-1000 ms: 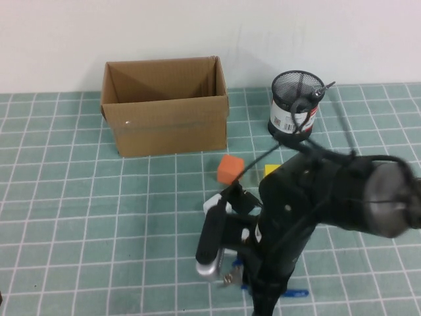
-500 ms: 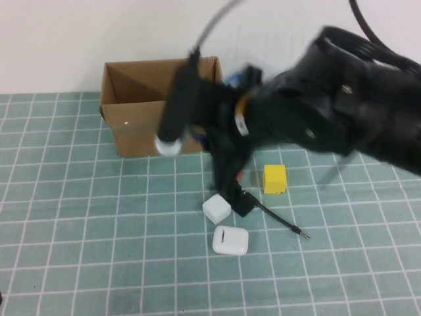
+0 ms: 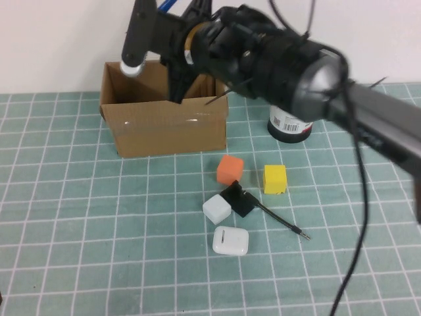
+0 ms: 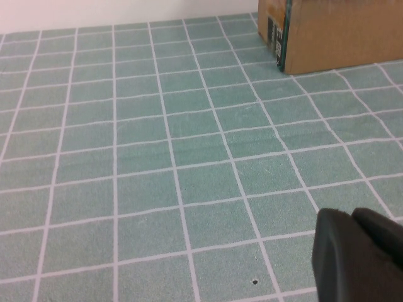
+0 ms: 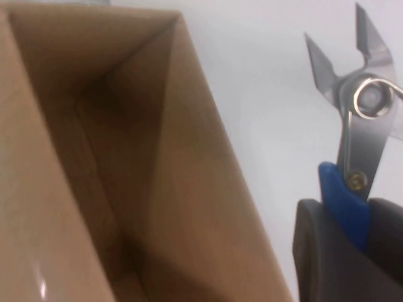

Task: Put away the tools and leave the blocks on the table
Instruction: Place the Pliers into the box

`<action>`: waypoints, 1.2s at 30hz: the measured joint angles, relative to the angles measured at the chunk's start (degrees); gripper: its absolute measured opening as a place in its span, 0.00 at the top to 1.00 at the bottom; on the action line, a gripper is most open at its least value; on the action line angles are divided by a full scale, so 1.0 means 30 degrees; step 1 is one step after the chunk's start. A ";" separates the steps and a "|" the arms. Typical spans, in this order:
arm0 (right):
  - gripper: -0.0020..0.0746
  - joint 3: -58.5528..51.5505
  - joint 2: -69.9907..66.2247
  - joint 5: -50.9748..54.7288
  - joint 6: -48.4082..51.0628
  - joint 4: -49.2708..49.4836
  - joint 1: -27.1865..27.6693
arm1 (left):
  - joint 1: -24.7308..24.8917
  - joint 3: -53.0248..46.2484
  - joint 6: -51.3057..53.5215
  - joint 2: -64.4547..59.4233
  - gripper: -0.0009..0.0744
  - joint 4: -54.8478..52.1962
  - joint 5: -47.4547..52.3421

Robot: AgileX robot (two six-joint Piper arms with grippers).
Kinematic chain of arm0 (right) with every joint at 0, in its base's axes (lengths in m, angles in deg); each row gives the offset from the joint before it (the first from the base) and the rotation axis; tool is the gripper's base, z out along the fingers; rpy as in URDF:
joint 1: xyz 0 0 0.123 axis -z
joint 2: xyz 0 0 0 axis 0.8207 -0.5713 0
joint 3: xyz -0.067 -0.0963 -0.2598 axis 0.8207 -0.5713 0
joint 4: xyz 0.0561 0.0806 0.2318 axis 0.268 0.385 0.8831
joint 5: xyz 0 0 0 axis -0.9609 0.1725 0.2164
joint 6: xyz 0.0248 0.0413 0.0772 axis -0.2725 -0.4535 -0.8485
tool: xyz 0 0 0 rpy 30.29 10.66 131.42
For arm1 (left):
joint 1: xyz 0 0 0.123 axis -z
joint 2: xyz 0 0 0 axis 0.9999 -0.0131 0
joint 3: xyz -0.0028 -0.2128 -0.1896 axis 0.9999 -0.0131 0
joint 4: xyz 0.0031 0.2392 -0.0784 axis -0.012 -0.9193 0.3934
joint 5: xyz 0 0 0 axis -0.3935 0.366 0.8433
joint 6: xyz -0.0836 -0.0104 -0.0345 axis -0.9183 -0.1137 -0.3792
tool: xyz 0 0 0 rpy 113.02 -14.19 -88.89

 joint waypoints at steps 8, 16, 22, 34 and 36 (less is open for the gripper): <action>0.98 0.0118 -0.1260 -0.0504 -0.0088 0.0020 -0.0384 | 0.0000 0.0000 0.0000 0.0000 0.99 0.0000 0.0000; 0.98 0.0118 -0.1455 0.0141 -0.0091 -0.0841 -0.0401 | 0.0000 0.0000 0.0000 0.0000 0.99 0.0000 0.0000; 0.88 0.0118 -0.1455 0.0004 -0.0050 -0.0702 -0.0561 | 0.0000 0.0000 0.0000 0.0000 0.99 0.0000 0.0000; 0.63 0.0118 -0.1196 0.1605 -0.0050 -0.1507 -0.0787 | 0.0000 0.0000 0.0000 0.0032 0.99 0.0000 0.0000; 0.63 0.0118 -0.0884 0.1915 -0.0050 -0.1544 -0.0867 | 0.0000 0.0000 0.0000 0.0032 0.99 0.0000 0.0000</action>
